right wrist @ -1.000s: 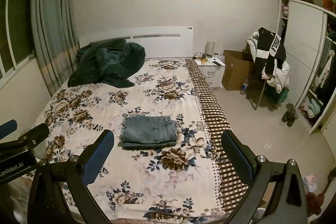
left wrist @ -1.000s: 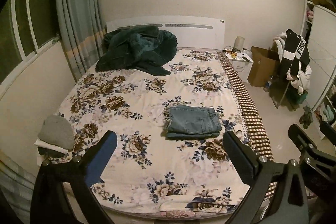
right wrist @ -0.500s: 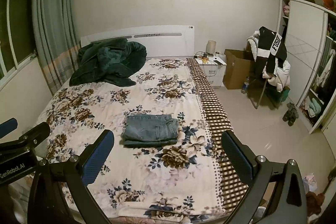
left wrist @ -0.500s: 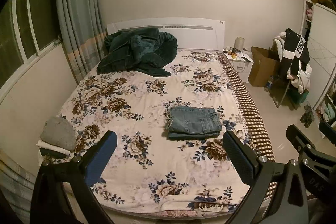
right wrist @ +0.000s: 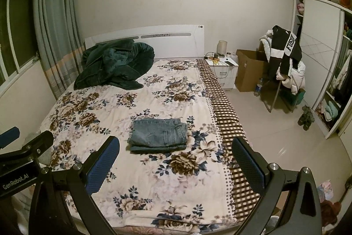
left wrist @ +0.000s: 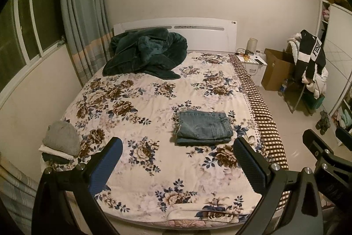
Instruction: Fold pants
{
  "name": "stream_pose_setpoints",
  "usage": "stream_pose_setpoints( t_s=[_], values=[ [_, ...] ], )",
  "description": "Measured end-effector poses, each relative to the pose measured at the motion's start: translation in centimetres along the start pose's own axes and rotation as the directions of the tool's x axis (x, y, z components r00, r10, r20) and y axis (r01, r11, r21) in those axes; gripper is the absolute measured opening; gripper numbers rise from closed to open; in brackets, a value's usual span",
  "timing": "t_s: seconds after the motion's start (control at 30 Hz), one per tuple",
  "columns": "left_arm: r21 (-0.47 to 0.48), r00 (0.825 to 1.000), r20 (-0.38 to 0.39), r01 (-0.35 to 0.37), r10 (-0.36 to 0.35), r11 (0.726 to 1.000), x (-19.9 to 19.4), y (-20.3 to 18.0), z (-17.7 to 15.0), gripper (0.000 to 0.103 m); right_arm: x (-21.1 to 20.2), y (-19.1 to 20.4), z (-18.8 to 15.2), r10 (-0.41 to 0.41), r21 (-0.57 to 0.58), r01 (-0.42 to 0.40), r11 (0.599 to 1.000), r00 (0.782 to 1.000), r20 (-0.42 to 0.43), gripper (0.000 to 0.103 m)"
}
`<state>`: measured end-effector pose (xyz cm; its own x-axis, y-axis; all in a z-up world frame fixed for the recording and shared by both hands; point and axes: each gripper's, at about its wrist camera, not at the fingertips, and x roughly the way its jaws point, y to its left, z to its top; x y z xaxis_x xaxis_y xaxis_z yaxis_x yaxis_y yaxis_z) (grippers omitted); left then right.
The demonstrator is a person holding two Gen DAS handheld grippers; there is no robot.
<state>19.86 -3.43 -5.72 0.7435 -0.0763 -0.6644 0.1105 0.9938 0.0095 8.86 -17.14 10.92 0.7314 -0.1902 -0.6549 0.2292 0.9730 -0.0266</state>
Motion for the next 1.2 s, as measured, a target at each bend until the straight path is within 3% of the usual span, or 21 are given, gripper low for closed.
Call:
stream_pose_setpoints(
  t_s=[1.2],
  values=[
    [0.002, 1.0, 0.013, -0.025, 0.025, 1.0, -1.0, 0.5, 0.1, 0.103, 0.3, 0.3, 0.6, 0.006, 0.006, -0.006, 1.0, 1.0, 0.0, 0.103]
  ],
)
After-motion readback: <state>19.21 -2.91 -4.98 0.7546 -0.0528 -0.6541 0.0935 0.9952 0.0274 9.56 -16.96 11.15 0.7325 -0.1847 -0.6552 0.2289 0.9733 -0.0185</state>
